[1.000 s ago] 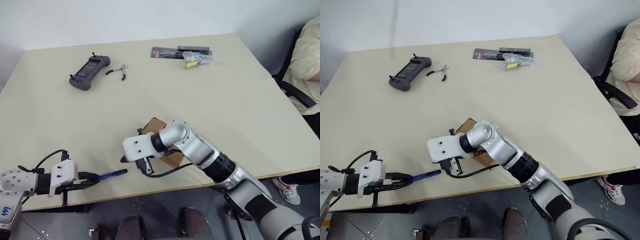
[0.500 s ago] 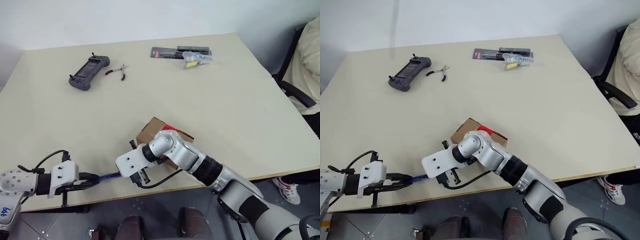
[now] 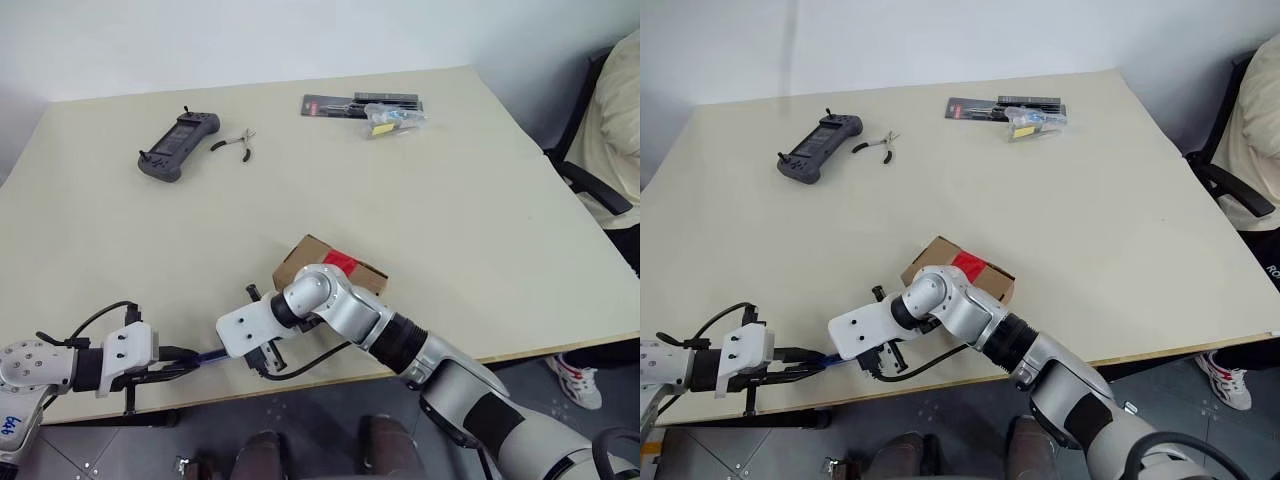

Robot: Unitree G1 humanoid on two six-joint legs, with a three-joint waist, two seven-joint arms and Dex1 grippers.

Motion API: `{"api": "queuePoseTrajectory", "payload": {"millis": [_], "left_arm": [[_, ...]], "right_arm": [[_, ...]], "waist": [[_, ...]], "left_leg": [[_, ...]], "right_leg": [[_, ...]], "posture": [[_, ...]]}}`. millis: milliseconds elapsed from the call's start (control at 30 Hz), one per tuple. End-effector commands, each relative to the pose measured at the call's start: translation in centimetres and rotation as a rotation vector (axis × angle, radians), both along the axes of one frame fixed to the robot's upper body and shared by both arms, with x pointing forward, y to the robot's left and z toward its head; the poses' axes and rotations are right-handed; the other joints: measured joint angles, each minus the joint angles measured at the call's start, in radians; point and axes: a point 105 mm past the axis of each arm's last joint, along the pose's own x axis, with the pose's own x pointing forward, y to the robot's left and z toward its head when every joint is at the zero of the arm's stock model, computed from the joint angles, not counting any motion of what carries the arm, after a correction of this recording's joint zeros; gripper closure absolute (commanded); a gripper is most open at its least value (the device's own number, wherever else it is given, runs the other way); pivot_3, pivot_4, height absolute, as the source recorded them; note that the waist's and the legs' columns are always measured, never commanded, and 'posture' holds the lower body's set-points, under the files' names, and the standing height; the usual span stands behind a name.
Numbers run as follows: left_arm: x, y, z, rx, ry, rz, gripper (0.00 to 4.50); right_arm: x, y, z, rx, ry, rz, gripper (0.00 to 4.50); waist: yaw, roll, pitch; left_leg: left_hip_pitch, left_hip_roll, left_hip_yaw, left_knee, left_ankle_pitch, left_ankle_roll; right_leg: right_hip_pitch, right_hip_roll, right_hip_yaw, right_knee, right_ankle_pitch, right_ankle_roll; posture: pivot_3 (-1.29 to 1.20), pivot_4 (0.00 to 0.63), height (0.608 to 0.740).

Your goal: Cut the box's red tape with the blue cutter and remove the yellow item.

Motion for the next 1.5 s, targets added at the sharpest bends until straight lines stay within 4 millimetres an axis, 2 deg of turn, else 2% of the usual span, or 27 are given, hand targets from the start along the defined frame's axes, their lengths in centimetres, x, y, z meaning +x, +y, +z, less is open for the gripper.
{"api": "queuePoseTrajectory", "payload": {"millis": [33, 267, 367, 467, 533, 567, 633, 733, 833, 933, 1033, 1133, 1267, 1500], "left_arm": [[-1.6, -0.2, -3.1, 0.028, 0.142, 0.004, 4.07], [-1.5, -0.6, -3.5, 0.019, 0.143, 0.009, 4.07], [-1.3, -0.5, -3.7, 0.034, 0.129, 0.009, 4.07], [-0.7, -0.8, -3.2, 0.004, 0.066, 0.023, 4.07], [-0.1, -1.0, -2.5, -0.021, -0.003, 0.041, 4.09], [0.5, -1.2, -1.9, -0.057, -0.052, 0.062, 4.09], [1.1, -1.4, -1.1, -0.099, -0.112, 0.091, 4.09], [2.2, -2.0, 0.5, -0.171, -0.235, 0.119, 4.09], [3.0, -2.6, 1.7, -0.217, -0.335, 0.135, 4.09], [4.0, -3.2, 3.1, -0.263, -0.440, 0.148, 4.09], [5.1, -4.3, 4.4, -0.280, -0.567, 0.141, 4.09], [6.8, -4.6, 5.9, -0.297, -0.724, 0.190, 4.09], [7.8, -5.8, 7.4, -0.313, -0.853, 0.192, 4.09], [9.3, -7.0, 8.6, -0.306, -0.981, 0.217, 4.09]], "right_arm": [[-0.9, 0.9, 0.3, 0.017, 0.011, 0.039, 4.50], [-0.9, 1.1, 0.5, 0.049, 0.041, 0.019, 4.50], [-0.2, 1.1, 2.1, 0.128, 0.079, -0.048, 4.50], [0.7, -0.7, 3.9, 0.175, 0.120, -0.105, 4.50], [1.2, -2.4, 5.7, 0.211, 0.175, -0.152, 4.12], [1.6, -3.4, 7.5, 0.260, 0.229, -0.199, 3.90], [2.1, -4.7, 9.8, 0.322, 0.298, -0.256, 3.24], [4.0, -7.4, 13.3, 0.382, 0.384, -0.411, 2.20], [4.8, -9.0, 14.6, 0.389, 0.428, -0.485, 1.15], [5.7, -10.0, 15.2, 0.383, 0.472, -0.563, 0.14], [7.3, -10.7, 15.5, 0.375, 0.521, -0.687, 0.06], [8.4, -11.1, 14.9, 0.283, 0.589, -0.804, 0.06], [8.2, -10.4, 16.0, 0.262, 0.678, -0.793, 0.06], [8.9, -9.4, 15.8, 0.198, 0.738, -0.842, 0.06]], "waist": [[0.000, 0.000, 0.000], [0.001, 0.000, 0.000], [0.004, 0.000, 0.000], [0.014, 0.000, 0.000], [0.027, 0.000, 0.000], [0.031, 0.000, 0.000], [0.036, 0.000, 0.000], [0.035, 0.000, 0.001], [0.031, -0.003, 0.000], [0.027, -0.005, 0.000], [0.018, -0.005, 0.000], [0.019, -0.006, 0.001], [0.014, -0.007, 0.001], [0.013, -0.008, 0.001]], "left_leg": [[0.000, 0.000, 0.000, 0.000, 0.000, 0.000], [0.000, 0.000, 0.000, 0.000, 0.000, 0.000], [0.000, 0.000, 0.000, 0.001, 0.000, 0.000], [-0.001, 0.000, 0.000, 0.002, 0.000, 0.000], [-0.002, 0.000, -0.001, 0.003, 0.000, 0.001], [-0.003, 0.000, -0.001, 0.005, -0.001, 0.001], [-0.004, 0.000, -0.002, 0.007, -0.001, 0.002], [-0.005, 0.000, -0.002, 0.009, -0.001, 0.002], [-0.005, 0.001, -0.002, 0.010, -0.001, 0.002], [-0.005, 0.001, -0.001, 0.009, -0.003, 0.001], [-0.006, 0.001, 0.000, 0.009, -0.004, 0.001], [-0.008, 0.001, 0.000, 0.009, -0.004, 0.001], [-0.008, 0.001, 0.000, 0.009, -0.004, 0.001], [-0.009, 0.001, 0.000, 0.009, -0.004, 0.001]], "right_leg": [[0.000, 0.000, 0.000, 0.000, 0.000, 0.000], [0.000, 0.000, 0.000, 0.000, 0.000, 0.000], [0.000, 0.000, 0.000, 0.000, 0.000, 0.000], [0.001, 0.000, 0.000, 0.000, 0.000, 0.000], [0.001, 0.000, 0.000, 0.000, 0.000, 0.000], [0.001, 0.000, 0.000, -0.001, 0.000, 0.000], [0.001, -0.001, 0.000, -0.001, 0.000, 0.000], [0.001, -0.001, 0.000, -0.001, 0.000, 0.000], [0.001, 0.000, -0.001, 0.000, 0.000, 0.000], [0.001, 0.000, -0.002, -0.001, 0.000, 0.000], [-0.001, 0.000, -0.002, -0.001, 0.001, 0.000], [-0.002, 0.000, -0.003, -0.001, 0.001, 0.001], [-0.002, 0.000, -0.003, -0.001, 0.001, 0.001], [-0.002, 0.000, -0.004, -0.002, 0.001, 0.001]], "posture": [[0.00, 0.150, 0.740], [0.00, 0.150, 0.740], [0.00, 0.150, 0.740], [0.00, 0.150, 0.740], [0.00, 0.150, 0.740], [0.00, 0.150, 0.740], [0.00, 0.150, 0.740], [0.00, 0.150, 0.740], [0.00, 0.150, 0.740], [0.00, 0.150, 0.740], [0.00, 0.150, 0.740], [0.00, 0.150, 0.740], [0.00, 0.150, 0.740], [0.00, 0.150, 0.740]]}}
